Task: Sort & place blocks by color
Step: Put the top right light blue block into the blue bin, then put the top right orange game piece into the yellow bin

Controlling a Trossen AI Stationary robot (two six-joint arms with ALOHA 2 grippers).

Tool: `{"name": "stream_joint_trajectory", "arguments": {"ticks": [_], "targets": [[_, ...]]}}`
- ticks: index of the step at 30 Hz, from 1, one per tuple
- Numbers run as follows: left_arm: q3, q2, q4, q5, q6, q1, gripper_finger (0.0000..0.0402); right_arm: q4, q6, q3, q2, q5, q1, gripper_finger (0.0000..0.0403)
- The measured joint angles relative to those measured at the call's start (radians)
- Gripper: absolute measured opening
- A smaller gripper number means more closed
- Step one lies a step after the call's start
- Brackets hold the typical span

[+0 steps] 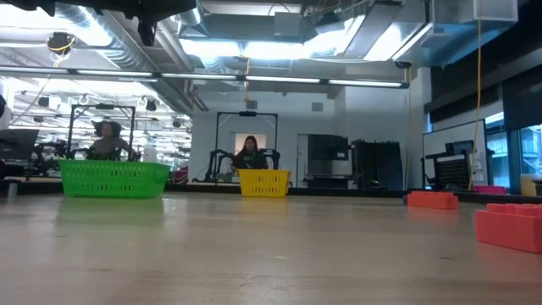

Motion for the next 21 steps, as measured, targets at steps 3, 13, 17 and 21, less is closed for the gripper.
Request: {"name": "stream_joint_trajectory", "arguments": {"ticks": [3,13,17,21], "targets": [[0.0,0.0,0.0,0.0,0.0,0.0,0.0,0.016,-0.011,0.0,0.026,0.0,0.0,0.0144],[0.0,0.0,0.001,0.0,0.0,0.0,0.0,0.027,-0.01,0.0,0.044,-0.006,0.0,0.0189],[0.0,0.0,0.001,0.0,0.0,0.0,0.0,0.026,-0.01,0.0,0.044,-0.007,0.0,0.0195],[0.0,0.0,0.001,0.0,0.0,0.0,0.0,0.026,-0.007,0.0,0.044,-0.034,0.0,0.0199]]}}
